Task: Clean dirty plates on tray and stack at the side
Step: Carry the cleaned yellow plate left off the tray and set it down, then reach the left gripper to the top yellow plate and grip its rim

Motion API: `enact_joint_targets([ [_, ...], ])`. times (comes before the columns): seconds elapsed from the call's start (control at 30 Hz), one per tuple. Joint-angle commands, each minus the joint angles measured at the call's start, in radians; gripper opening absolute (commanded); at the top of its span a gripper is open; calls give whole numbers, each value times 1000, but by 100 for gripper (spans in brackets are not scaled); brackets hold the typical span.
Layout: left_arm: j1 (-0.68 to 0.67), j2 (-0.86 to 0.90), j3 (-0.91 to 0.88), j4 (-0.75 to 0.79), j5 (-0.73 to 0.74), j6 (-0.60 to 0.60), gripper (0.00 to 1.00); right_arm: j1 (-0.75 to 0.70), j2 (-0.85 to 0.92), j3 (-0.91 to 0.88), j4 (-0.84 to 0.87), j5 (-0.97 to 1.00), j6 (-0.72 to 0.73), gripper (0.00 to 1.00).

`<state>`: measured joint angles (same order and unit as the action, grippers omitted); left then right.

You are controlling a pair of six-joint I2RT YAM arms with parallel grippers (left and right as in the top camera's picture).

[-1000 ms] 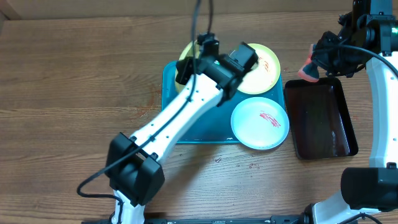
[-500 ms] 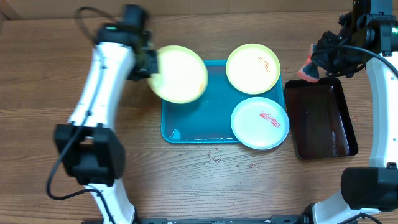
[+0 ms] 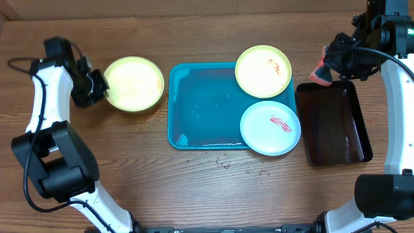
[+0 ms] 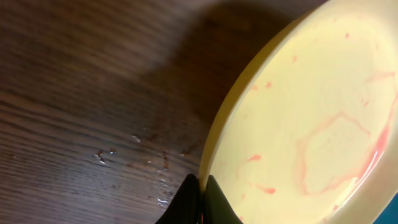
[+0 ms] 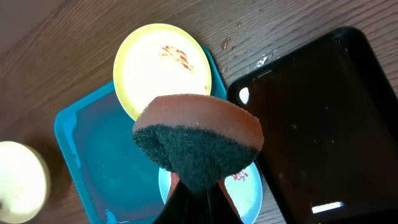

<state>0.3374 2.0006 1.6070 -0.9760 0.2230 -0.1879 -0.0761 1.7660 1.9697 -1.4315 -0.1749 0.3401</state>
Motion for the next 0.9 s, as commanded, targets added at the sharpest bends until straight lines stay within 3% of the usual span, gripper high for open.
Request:
enact_joint_targets([
  [0.0,17,-32,-95,60,35,-19,4,-2,-21,8,4,10,-2,4],
  [0.3,17,-32,-252,204,-31,-48,4,-2,-21,8,2,10,-2,4],
  [0.33,17,-32,-252,203,-48,-48,8,-2,-21,8,1,10,-2,4],
  [0.43,17,-32,-250,203,-77,-42,35,-2,-21,8,-1,10,-5,4],
  [0.5,16,-32,-248,203,-76,-18,42,-2,-21,8,-1,10,-5,4],
  [0.7,-14,-33,-130,74,-65,9,44,-2,-21,8,-4,10,-5,4],
  [0.87,-121,-33,29,-87,-50,9,44,-2,-21,8,-4,10,-5,4],
])
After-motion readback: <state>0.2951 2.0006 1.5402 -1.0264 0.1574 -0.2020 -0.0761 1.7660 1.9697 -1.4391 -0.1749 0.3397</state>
